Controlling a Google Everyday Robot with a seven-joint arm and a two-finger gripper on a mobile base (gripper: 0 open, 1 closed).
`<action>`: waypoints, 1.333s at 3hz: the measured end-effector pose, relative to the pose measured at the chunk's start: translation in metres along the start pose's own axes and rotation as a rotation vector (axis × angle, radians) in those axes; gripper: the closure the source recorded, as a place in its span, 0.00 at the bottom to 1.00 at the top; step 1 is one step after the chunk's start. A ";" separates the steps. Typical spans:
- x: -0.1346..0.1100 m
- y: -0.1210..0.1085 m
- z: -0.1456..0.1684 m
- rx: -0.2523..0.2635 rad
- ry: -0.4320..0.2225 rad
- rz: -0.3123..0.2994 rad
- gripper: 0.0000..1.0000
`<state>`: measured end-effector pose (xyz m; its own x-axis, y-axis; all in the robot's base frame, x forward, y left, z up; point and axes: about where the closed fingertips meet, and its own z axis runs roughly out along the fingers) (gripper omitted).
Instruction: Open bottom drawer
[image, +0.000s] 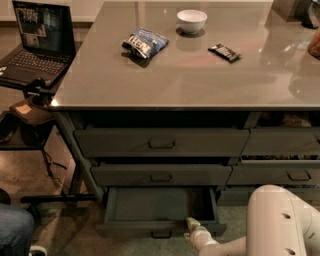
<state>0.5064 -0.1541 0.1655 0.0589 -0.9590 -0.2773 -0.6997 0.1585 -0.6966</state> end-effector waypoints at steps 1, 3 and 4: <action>-0.001 -0.001 -0.002 0.000 0.000 0.000 1.00; -0.001 0.009 -0.011 0.003 -0.004 0.005 1.00; -0.001 0.019 -0.017 0.005 -0.009 0.010 1.00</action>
Offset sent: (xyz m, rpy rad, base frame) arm -0.4192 -0.0411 -0.0916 0.1956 -0.0638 -0.0355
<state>0.4811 -0.1547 0.1642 0.0579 -0.9552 -0.2901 -0.6967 0.1694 -0.6970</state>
